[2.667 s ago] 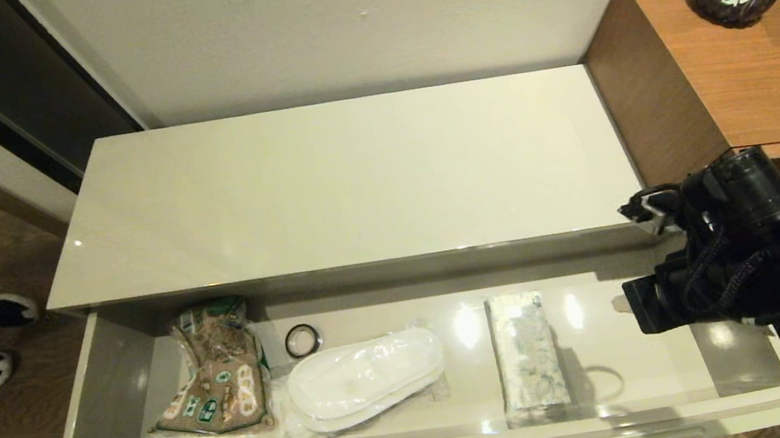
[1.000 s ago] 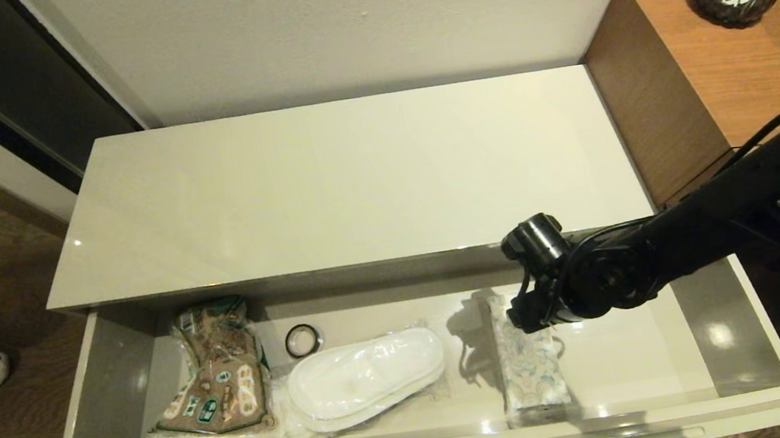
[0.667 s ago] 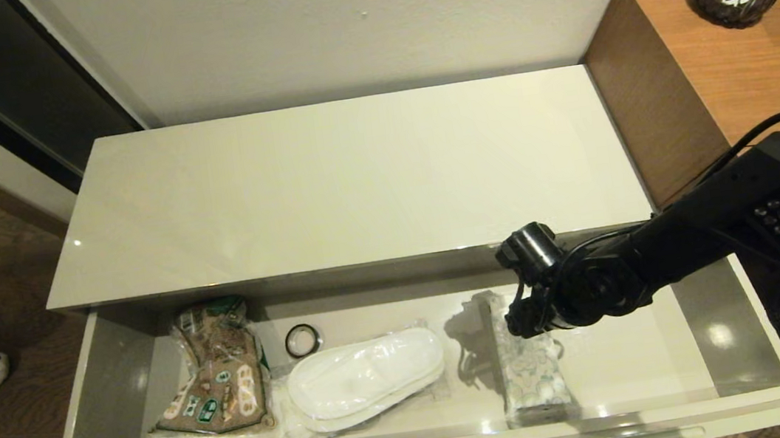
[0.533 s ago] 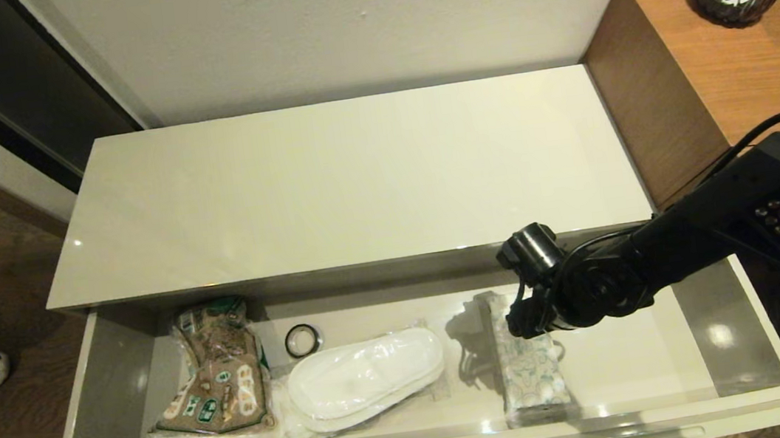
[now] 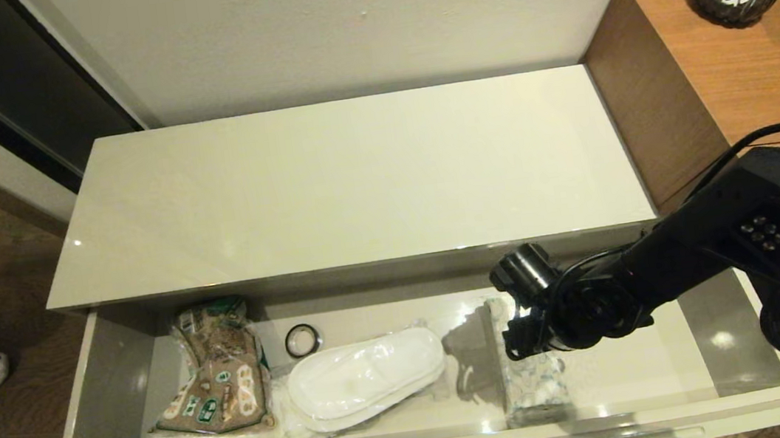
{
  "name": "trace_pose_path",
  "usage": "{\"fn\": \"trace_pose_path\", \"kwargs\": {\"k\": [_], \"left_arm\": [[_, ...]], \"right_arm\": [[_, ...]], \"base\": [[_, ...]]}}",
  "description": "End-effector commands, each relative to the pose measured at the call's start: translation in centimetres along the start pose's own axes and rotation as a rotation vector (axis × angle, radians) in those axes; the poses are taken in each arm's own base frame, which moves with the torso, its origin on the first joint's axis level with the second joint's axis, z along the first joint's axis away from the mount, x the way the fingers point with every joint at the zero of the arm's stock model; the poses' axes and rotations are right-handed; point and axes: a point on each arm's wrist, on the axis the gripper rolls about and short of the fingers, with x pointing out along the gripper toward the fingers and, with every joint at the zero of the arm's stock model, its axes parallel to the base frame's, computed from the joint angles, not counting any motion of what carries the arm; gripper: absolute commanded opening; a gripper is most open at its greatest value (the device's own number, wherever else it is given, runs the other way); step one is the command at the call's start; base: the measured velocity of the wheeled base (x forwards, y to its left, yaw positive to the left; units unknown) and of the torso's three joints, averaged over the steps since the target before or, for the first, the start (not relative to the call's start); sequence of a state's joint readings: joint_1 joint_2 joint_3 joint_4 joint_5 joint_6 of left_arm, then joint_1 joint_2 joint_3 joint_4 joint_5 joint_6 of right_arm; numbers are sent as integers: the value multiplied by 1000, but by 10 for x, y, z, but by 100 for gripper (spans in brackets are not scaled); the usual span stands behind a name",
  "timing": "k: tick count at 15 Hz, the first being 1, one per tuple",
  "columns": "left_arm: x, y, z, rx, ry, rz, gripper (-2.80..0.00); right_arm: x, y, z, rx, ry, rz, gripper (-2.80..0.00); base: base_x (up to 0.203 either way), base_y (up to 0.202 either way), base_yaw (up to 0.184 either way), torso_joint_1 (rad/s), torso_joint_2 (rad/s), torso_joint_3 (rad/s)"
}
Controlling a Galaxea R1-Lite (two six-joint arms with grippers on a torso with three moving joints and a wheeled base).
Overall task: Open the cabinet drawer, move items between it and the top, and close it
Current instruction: Take out the tissue from the drawer
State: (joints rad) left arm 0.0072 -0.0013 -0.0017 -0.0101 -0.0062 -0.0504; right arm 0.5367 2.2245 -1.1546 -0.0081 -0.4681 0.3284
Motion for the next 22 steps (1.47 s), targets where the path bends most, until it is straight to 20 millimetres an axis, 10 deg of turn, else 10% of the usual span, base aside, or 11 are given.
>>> {"fn": "trace_pose_path", "kwargs": {"k": [1,22], "left_arm": [[0,0,0,-1,1,1,-280],[0,0,0,-2,1,1,-280]], "right_arm": [[3,4,-4,-8,9,-2,0],[62,23,-18,57,8,-37,0]], "base": [[0,0,0,0,0,0],[0,0,0,0,0,0]]}}
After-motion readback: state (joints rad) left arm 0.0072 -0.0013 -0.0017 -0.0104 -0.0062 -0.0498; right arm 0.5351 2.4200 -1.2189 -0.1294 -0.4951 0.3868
